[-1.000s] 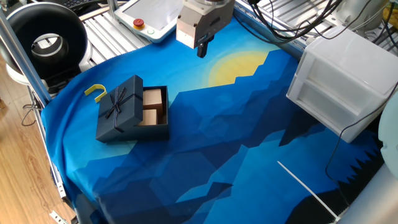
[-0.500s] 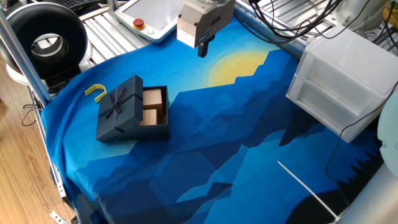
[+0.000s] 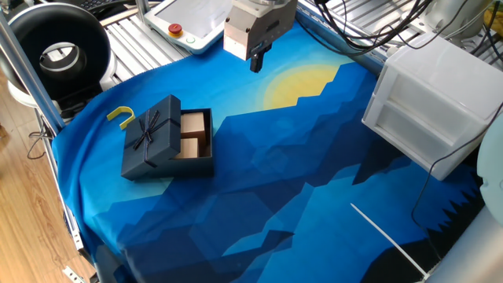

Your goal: Slide the outer casing onto the gift box

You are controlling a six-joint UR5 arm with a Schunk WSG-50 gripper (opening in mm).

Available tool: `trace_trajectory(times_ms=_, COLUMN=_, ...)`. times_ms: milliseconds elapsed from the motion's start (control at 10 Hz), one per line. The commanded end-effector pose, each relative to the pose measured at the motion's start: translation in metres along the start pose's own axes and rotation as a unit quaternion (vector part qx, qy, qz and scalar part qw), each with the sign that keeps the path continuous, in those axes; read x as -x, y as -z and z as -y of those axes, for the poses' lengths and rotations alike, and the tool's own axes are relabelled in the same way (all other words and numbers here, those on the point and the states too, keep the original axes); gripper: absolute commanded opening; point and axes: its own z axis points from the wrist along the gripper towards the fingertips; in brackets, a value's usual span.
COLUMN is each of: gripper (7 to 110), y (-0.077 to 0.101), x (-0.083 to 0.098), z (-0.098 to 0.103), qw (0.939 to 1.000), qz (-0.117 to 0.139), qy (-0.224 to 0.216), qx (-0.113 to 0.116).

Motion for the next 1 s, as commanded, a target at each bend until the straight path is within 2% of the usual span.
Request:
trace_trajectory(times_ms=0, gripper=7, y=0.0011, x=0.0024, z=-0.0039, qw=0.9999, qz=0.005, qy=-0.004, qx=0.009)
trace_trajectory(times_ms=600, gripper=7, y=0.0022, x=-0.0004, z=-0.0083, qw=0.9998, qz=-0.001, qy=-0.013, qx=0.017)
trace_trajectory(times_ms=900, gripper=7, y=-0.0003, x=-0.0018, z=-0.0061, qw=0.9998, qz=-0.004, qy=-0.015, qx=0.013)
